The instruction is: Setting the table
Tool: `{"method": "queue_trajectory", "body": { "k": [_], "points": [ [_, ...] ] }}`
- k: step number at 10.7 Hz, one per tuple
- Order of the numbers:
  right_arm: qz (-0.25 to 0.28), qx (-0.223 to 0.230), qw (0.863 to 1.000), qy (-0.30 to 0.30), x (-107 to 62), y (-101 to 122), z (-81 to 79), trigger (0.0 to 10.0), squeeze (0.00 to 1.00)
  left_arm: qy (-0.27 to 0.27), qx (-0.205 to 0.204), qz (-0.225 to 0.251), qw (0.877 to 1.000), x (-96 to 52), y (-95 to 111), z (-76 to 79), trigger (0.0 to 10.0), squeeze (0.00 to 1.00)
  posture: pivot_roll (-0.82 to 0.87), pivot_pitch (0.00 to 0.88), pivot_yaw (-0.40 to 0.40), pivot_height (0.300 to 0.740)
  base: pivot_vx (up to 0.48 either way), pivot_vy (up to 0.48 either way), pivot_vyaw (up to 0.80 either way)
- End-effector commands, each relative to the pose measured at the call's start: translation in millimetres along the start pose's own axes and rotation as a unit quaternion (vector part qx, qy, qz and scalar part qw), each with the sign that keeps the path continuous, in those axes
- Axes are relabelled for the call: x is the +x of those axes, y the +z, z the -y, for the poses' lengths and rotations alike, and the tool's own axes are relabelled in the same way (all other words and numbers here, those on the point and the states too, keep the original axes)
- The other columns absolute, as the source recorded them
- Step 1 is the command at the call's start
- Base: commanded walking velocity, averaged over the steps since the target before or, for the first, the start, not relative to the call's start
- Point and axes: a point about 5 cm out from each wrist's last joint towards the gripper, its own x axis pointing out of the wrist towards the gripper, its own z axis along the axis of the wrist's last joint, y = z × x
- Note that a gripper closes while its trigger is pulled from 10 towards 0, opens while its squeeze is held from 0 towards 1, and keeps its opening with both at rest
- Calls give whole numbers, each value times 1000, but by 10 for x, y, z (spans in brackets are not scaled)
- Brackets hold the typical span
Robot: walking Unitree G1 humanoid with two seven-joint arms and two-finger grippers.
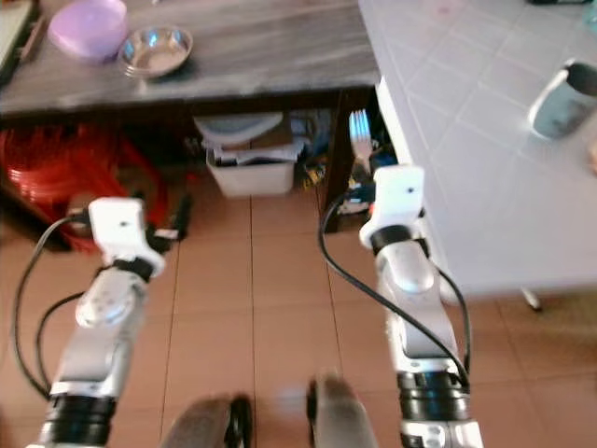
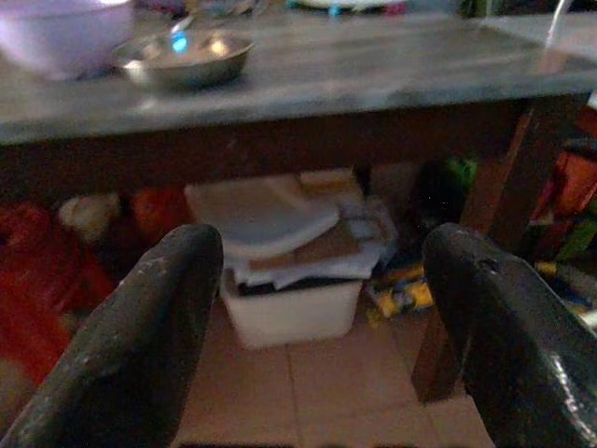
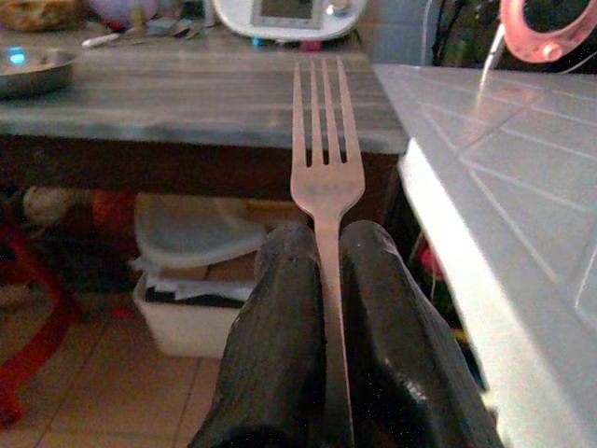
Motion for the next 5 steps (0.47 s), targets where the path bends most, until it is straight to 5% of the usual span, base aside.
{"method": "queue_trajectory", "body": {
  "k": [1,2,5],
  "points": [
    [10,-3,1000,-8,-22,24,57,0,0,-2,-2,-5,1000,-2,-24,23,10000,0,-42,177,49,740,472,0,0],
    [16,-5,1000,1,-23,38,23,0,0,-1,-4,-5,1000,5,-26,18,10000,0,-41,175,51,740,439,0,0],
    [17,-6,1000,5,-40,32,1,0,0,2,-2,-5,1000,14,-31,4,10000,0,-42,176,53,740,351,326,0]
  ]
}}
